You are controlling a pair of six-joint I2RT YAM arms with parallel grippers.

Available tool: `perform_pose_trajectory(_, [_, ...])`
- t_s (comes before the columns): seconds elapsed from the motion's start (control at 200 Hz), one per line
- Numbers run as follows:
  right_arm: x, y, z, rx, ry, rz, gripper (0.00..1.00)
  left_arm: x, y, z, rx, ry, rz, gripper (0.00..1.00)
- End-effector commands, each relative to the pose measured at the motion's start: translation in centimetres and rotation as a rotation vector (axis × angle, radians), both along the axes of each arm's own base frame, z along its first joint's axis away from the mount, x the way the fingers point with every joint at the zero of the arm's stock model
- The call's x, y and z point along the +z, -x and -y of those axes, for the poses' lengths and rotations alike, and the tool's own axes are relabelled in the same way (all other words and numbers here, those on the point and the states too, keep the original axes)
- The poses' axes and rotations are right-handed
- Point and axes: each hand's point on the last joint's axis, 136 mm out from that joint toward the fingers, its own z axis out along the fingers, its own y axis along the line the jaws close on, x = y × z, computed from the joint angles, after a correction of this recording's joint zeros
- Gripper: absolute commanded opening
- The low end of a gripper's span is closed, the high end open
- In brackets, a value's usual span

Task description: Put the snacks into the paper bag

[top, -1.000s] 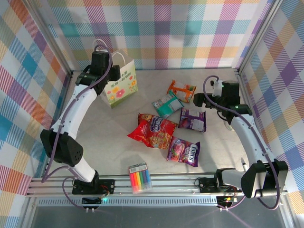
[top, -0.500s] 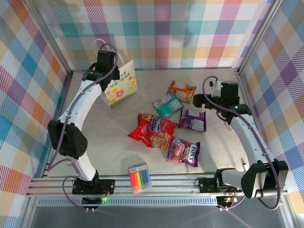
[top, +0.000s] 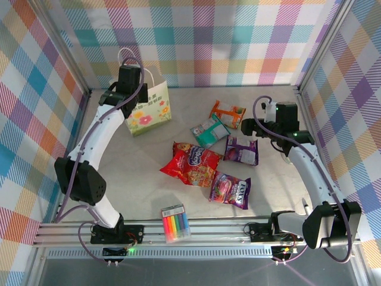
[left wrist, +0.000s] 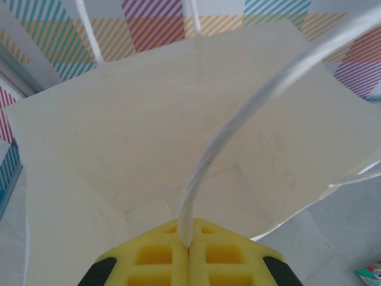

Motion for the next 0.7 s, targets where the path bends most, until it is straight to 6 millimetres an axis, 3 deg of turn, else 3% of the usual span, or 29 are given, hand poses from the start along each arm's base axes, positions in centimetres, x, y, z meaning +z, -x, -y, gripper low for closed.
perform_pose_trajectory(0.0, [0.2, 1.0, -0.4, 0.012, -0.023, -0.004, 0.97, 1.6, 2.1, 0.1, 0.008, 0.029, 0.031, 0.00])
perform_pose_trajectory(0.245, [0.6, 1.8, -0.6, 0.018, -0.038, 0.018, 0.97, 0.7, 6.0, 1.0, 0.032, -0.021, 0.004, 0.00])
perform_pose_trajectory(0.445, [0.2, 2.7, -0.6, 0.022, -0.047, 0.013, 0.97, -1.3, 8.9, 1.5, 0.044, -0.035, -0.040, 0.00])
perform_pose_trajectory(0.695, [0.3, 2.9, -0.6, 0.000, -0.073, 0.003, 0.98, -2.8, 10.9, 3.5, -0.009, -0.011, -0.094, 0.00])
